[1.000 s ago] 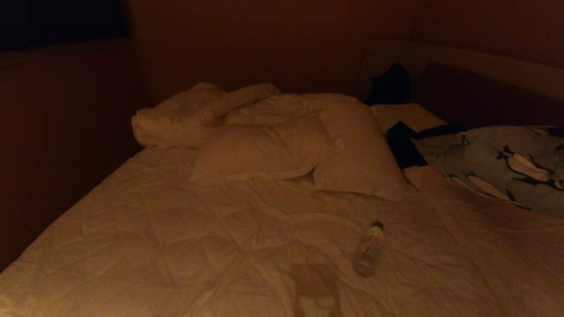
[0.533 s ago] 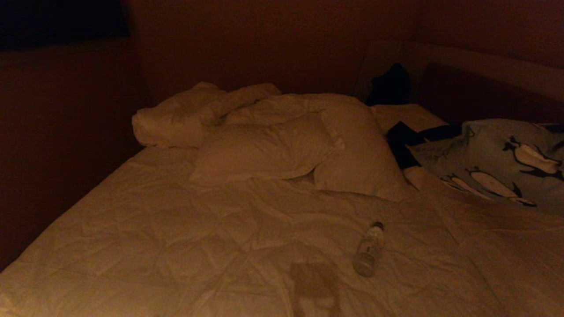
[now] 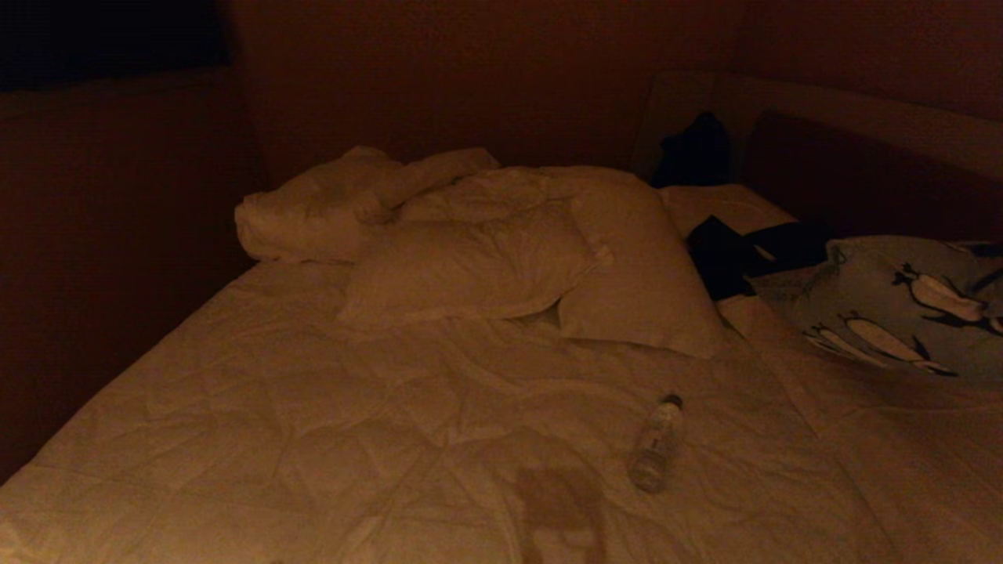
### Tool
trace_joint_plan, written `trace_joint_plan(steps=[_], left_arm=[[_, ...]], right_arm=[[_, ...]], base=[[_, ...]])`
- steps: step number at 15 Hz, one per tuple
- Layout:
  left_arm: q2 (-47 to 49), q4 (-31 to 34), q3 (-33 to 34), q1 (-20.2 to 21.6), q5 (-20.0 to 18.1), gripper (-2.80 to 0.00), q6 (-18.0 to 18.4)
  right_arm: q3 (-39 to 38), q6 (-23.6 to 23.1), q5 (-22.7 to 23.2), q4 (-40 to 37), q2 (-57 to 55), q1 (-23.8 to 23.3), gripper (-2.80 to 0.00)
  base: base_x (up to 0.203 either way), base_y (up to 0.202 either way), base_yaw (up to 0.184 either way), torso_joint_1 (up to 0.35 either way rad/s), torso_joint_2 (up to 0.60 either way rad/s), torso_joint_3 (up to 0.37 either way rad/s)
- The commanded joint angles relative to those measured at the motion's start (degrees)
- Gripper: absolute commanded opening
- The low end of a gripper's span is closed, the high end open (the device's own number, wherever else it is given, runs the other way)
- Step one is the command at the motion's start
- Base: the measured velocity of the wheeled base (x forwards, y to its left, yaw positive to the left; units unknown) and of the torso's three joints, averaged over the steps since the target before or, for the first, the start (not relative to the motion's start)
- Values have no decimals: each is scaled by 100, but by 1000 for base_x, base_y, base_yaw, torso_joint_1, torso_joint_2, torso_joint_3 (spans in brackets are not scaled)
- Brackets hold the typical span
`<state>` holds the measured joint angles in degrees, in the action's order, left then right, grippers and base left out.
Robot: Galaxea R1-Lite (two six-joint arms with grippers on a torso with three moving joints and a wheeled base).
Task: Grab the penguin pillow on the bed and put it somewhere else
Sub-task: Place the pillow at the bedside
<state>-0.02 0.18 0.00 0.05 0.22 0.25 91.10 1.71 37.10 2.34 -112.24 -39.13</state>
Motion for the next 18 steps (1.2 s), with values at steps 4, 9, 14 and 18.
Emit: trace_joint_plan(steps=[4,9,14,18], left_arm=[[-4,-1,0,-2,4,-280,1],[-6,-1,0,4,4,-280,1],[2,-1,0,4,4,-280,1],[2,-1,0,-3,4,-280,1]], right_arm=[[722,-699,-29,6,-866,-247,-280],[1421,-870,-70,4,-1535,-253,-280],[1508,-958,-85,12,-1626,-485,-280],[1465,-1404,-246,-19,-1698,-686,-280]], base=[[0,0,0,0,0,0],[0,0,0,0,0,0],[0,0,0,0,0,0],[0,0,0,0,0,0]])
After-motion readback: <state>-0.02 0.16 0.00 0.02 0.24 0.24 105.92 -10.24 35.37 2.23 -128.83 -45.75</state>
